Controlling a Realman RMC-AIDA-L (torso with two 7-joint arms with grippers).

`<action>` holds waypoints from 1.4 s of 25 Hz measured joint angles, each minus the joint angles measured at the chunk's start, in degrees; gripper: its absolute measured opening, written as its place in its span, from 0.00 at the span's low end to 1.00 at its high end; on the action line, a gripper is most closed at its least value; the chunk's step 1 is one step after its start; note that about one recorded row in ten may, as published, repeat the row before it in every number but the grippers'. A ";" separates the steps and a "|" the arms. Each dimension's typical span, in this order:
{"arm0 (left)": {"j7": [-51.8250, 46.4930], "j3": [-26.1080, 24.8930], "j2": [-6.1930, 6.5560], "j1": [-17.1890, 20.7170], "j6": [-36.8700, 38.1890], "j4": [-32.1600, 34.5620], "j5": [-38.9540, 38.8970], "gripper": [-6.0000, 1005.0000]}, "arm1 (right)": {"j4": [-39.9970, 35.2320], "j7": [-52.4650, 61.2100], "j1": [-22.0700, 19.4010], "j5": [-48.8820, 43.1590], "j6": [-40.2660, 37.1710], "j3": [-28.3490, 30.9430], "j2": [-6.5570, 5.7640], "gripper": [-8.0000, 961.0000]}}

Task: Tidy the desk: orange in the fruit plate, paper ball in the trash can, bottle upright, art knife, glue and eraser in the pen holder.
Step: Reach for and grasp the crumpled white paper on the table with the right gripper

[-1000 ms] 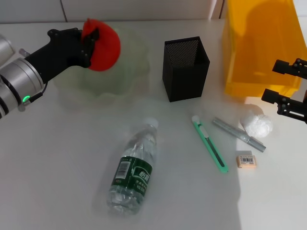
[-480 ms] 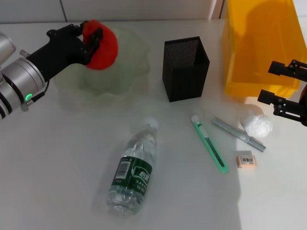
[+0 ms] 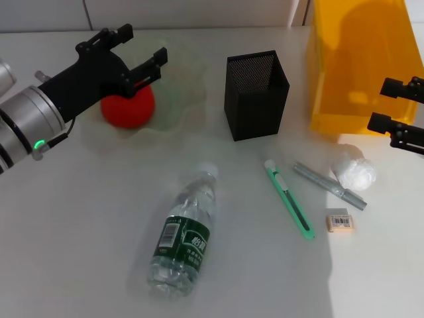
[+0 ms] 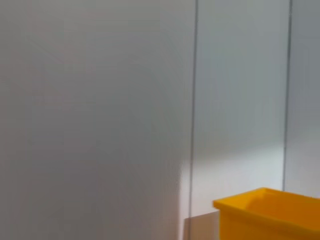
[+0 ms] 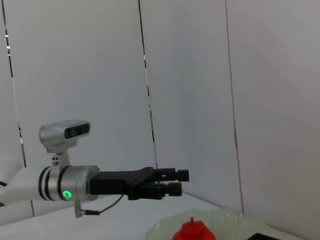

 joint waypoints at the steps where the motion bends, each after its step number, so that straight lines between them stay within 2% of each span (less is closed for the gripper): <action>1: -0.53 1.15 0.00 1.26 1.86 1.09 0.03 0.67 | -2.04 2.66 -0.01 -0.37 -0.11 -0.22 0.08 0.71; 3: -1.02 2.39 0.08 2.35 3.48 2.17 0.01 0.71 | -7.14 8.30 0.04 -1.12 -0.60 -0.78 0.25 0.71; 4: -1.73 6.72 0.16 5.49 6.97 4.89 0.05 0.73 | -9.59 11.05 0.04 -1.40 -0.74 -1.22 0.36 0.71; 5: -1.73 7.45 0.18 5.99 7.40 5.30 0.07 0.75 | -12.35 13.79 0.11 -1.58 -0.78 -1.96 0.45 0.71; 8: -2.05 11.94 0.35 9.27 10.07 8.45 1.75 0.82 | -22.41 25.43 0.36 -2.31 -0.63 -7.11 0.34 0.71; 13: -3.40 12.68 0.06 10.36 11.33 9.07 6.50 0.83 | -40.72 46.57 3.87 -12.63 -0.57 -18.30 0.26 0.71; 17: -4.80 13.16 -0.05 10.42 11.32 8.83 8.83 0.83 | -47.91 59.70 7.82 -24.05 -1.45 -27.78 0.21 0.71; 20: -5.19 14.05 0.01 10.72 11.46 8.81 9.06 0.83 | -48.68 65.82 10.75 -30.73 -2.65 -32.72 0.21 0.71; 23: -5.61 14.41 0.01 10.88 11.62 8.81 9.52 0.83 | -47.64 68.66 13.32 -37.73 -4.28 -35.73 1.08 0.70; 28: -5.64 14.45 -0.09 10.45 11.08 8.47 10.53 0.83 | -44.11 70.06 13.65 -43.00 -2.74 -39.83 1.52 0.69; 35: -5.65 14.62 -0.10 10.10 11.19 8.11 10.55 0.83 | -36.35 70.38 13.98 -46.01 2.48 -41.40 1.56 0.68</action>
